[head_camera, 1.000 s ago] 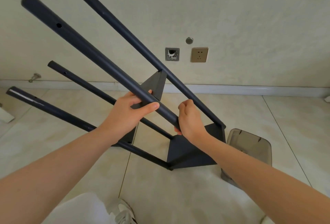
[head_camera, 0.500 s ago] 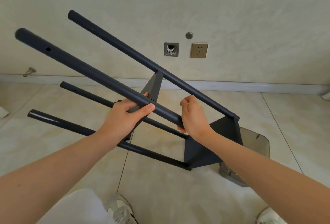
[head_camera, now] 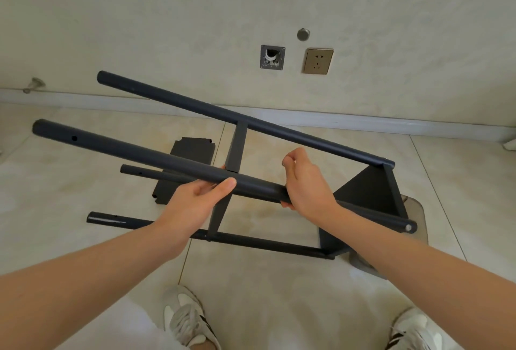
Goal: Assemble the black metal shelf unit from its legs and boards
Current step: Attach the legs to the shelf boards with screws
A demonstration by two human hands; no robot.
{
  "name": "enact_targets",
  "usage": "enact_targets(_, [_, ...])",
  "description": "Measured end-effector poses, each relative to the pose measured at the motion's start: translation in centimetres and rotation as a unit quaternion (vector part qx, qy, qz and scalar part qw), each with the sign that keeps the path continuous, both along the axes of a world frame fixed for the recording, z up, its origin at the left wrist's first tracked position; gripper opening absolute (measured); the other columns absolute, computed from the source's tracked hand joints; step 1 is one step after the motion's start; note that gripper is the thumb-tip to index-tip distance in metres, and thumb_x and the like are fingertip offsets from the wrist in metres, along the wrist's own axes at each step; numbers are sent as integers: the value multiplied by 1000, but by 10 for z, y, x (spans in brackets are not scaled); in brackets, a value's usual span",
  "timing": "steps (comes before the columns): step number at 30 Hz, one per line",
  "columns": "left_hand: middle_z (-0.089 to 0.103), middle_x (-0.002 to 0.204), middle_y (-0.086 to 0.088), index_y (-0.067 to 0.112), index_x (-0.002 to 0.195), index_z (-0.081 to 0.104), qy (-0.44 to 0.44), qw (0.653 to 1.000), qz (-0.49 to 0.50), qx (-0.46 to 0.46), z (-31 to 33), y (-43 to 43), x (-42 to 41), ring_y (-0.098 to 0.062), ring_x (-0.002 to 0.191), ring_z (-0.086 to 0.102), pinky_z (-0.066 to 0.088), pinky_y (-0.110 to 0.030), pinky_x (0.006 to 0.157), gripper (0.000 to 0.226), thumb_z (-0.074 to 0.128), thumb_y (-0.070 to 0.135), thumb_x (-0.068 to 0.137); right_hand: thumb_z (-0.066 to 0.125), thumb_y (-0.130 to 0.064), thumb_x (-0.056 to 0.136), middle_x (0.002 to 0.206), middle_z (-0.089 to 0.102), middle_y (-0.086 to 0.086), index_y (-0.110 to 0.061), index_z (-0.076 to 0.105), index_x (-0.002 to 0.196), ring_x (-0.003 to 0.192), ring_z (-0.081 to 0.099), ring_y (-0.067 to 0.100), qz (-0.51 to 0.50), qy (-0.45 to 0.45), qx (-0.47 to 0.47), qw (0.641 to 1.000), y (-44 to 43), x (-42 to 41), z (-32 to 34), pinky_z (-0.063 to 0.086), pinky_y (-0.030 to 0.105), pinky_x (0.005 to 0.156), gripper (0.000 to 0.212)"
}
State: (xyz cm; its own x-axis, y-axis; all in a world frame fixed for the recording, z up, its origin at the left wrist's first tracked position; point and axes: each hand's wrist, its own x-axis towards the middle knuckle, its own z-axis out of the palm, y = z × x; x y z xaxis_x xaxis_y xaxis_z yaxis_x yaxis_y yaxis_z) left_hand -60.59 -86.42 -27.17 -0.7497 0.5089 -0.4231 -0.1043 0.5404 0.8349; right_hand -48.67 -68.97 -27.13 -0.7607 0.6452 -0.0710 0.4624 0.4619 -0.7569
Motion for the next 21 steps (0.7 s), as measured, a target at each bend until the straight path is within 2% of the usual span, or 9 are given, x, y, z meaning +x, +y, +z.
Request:
enact_targets(2, [62,129,10,29,131,60,-31,999,11,1,-4,-2,2,-16,129,51,33,-49,118,49,64,52,89,28,-29,107,77,60,5,-19,41,109,61,67,23,8,-10,13,1000,-1,1,-4,59,46,65,16])
enact_targets(4, [60,130,9,27,132,59,-61,998,19,3,-8,-4,5,-16,128,51,35,-52,118,49,65,50,89,29,-28,107,80,62,6,-19,41,111,65,67,24,14,-21,25,999,-2,1,-10,59,44,67,16])
enact_targets(7, [57,124,14,28,127,58,-115,993,15,14,-15,-8,10,-10,123,49,35,-47,118,41,64,48,91,30,-27,107,78,62,5,-18,41,112,63,65,21,24,-40,55,997,-5,3,-21,57,37,61,15])
enact_targets(10, [52,122,15,33,120,53,-169,985,12,21,-23,-13,15,-8,120,45,36,-40,118,32,62,46,93,31,-29,106,74,59,-1,-19,41,114,59,63,16,43,-50,86,994,-6,5,-32,47,25,52,15])
enact_targets(12, [52,130,12,29,126,53,-191,981,9,18,-31,-17,18,-8,120,47,38,-38,116,39,62,47,93,32,-30,106,74,60,-2,-22,40,112,60,64,15,60,-57,88,993,-7,8,-38,53,27,54,13])
enact_targets(14, [53,134,10,29,123,55,-203,979,7,18,-37,-22,22,-9,122,48,43,-30,108,35,62,47,93,32,-30,106,74,60,-4,-24,38,110,60,64,14,74,-69,100,990,-10,11,-44,57,29,57,10])
enact_targets(16, [53,133,8,30,115,55,-208,978,9,16,-41,-25,26,-10,122,49,46,-27,101,28,62,46,94,31,-31,105,72,58,-6,-26,37,108,58,63,13,83,-76,121,986,-12,13,-48,56,27,55,9])
enact_targets(21, [53,131,10,32,112,55,-211,977,10,17,-44,-23,27,-7,109,54,47,-25,98,22,60,46,95,30,-31,105,71,58,-5,-26,36,107,57,62,14,90,-75,134,984,-11,15,-50,53,27,53,8])
